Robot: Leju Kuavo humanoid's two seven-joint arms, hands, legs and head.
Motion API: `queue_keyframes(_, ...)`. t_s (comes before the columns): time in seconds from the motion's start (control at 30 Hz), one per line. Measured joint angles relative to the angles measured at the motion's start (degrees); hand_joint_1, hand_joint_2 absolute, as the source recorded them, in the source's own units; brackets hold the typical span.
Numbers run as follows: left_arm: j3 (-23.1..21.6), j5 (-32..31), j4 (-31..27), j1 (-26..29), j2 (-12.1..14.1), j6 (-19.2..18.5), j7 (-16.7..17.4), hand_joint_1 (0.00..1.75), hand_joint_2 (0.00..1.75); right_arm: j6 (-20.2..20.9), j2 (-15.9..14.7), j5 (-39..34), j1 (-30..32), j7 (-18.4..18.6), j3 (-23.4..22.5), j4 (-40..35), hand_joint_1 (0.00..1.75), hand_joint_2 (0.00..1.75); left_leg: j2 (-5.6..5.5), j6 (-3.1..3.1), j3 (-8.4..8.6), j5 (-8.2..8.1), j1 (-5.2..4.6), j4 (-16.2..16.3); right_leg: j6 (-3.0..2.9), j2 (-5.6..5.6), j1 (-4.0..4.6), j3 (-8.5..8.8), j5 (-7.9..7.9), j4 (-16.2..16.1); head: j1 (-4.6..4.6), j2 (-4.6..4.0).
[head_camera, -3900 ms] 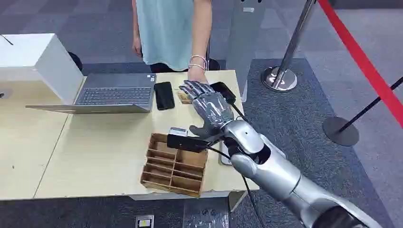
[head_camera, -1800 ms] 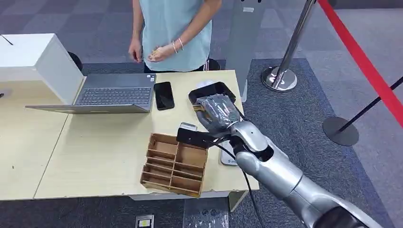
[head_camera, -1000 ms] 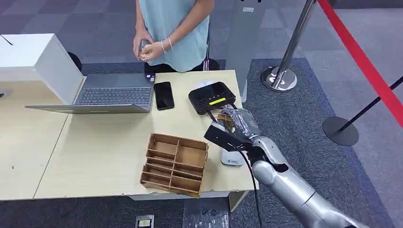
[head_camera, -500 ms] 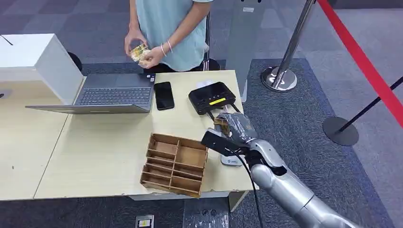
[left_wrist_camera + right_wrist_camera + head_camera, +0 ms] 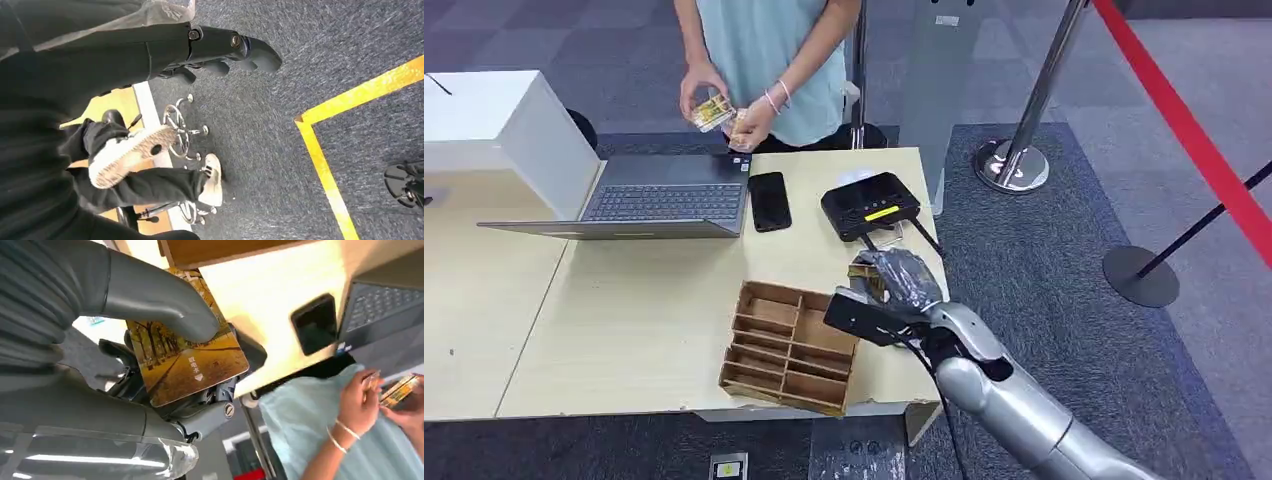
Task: Pass the card to the sensor for recognition and then transmit it.
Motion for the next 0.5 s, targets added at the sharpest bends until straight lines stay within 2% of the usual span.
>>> queue_keyframes(0.2, 0.0, -0.06, 0.0, -0.01, -0.02, 0.0, 0.33, 0.0, 1.75, -3.17, 0.17, -2.15, 0.03, -2.1, -0.18, 5.19, 1.75, 1.75, 0.0, 0.0, 0.07, 0.0, 0.0, 0.0, 0.01, 0.0, 0.0, 0.08, -0.01, -0.02, 0.02, 0.0)
queue_keyframes(0.37, -0.02, -0.13, 0.0, -0.02, 0.0, 0.0, 0.35, 0.0, 1.75, -6.01, 0.31, -2.56, 0.08, -2.34, -1.14, 9.97, 1.75, 1.75, 0.0, 0.0, 0.09, 0.0, 0.0, 0.0, 0.01, 0.0, 0.0, 0.1, -0.01, -0.01, 0.02, 0.0)
queue_keyframes(0.5, -0.02, -0.13, 0.0, 0.01, 0.0, 0.0, 0.35, 0.0, 1.75, -6.32, 0.13, -2.6, 1.0, -2.6, -1.53, 13.49, 1.75, 1.75, 0.0, 0.0, 0.04, 0.0, -0.01, 0.01, 0.01, 0.0, -0.01, 0.06, 0.0, -0.01, 0.04, 0.0)
